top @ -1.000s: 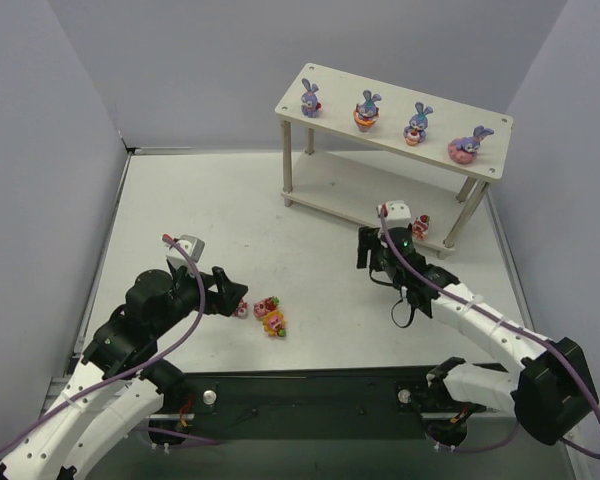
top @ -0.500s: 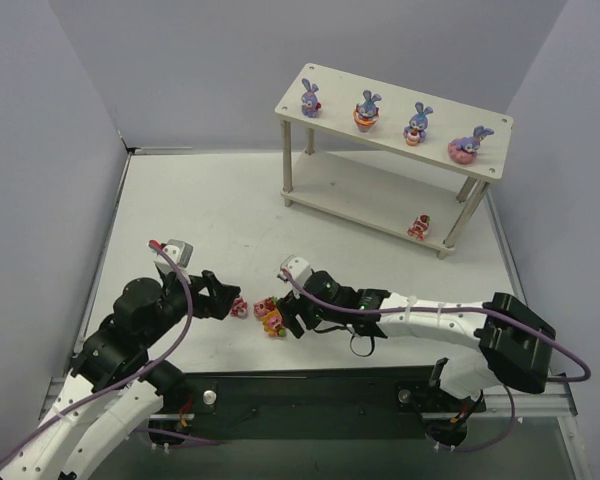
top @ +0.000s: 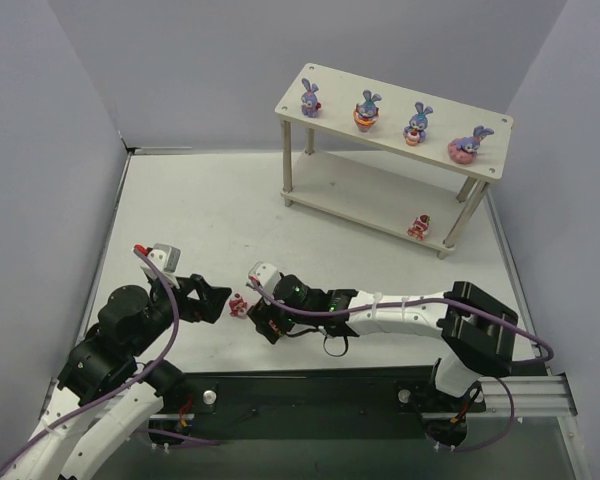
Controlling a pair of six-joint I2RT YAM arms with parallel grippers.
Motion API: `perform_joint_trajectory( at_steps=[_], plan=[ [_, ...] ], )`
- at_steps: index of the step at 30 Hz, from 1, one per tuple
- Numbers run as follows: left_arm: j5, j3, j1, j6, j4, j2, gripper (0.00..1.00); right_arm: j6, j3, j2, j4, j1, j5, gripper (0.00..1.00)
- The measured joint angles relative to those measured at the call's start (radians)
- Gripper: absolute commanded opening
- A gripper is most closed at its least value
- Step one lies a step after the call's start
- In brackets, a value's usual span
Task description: Place and organize the plastic toys onto the shelf
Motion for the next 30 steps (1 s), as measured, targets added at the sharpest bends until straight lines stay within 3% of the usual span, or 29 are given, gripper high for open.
perform_joint_trajectory(
  at_steps=[2,3,15,22,28,30],
  plan=[
    [0.0,0.0,0.0,0.0,-0.002,0.0,0.95,-0.002,0.013,0.022,-0.001,0.005,0.014,0.74],
    [0.0,0.0,0.0,0.0,-0.002,0.0,0.95,-0.004,0.018,0.034,-0.002,0.005,0.023,0.81],
    [0.011,0.0,0.0,0.0,0.003,0.015,0.95,0.002,0.035,0.102,-0.023,0.026,0.116,0.83],
    [0.016,0.0,0.0,0.0,0.005,0.026,0.95,0.024,0.035,0.111,-0.023,0.028,0.15,0.67],
    [0.019,-0.001,0.0,0.0,0.005,0.026,0.95,0.046,0.035,0.114,-0.022,0.028,0.16,0.64],
    [0.019,-0.001,0.0,0.0,0.005,0.026,0.95,0.05,0.035,0.114,-0.022,0.028,0.162,0.53]
  ],
)
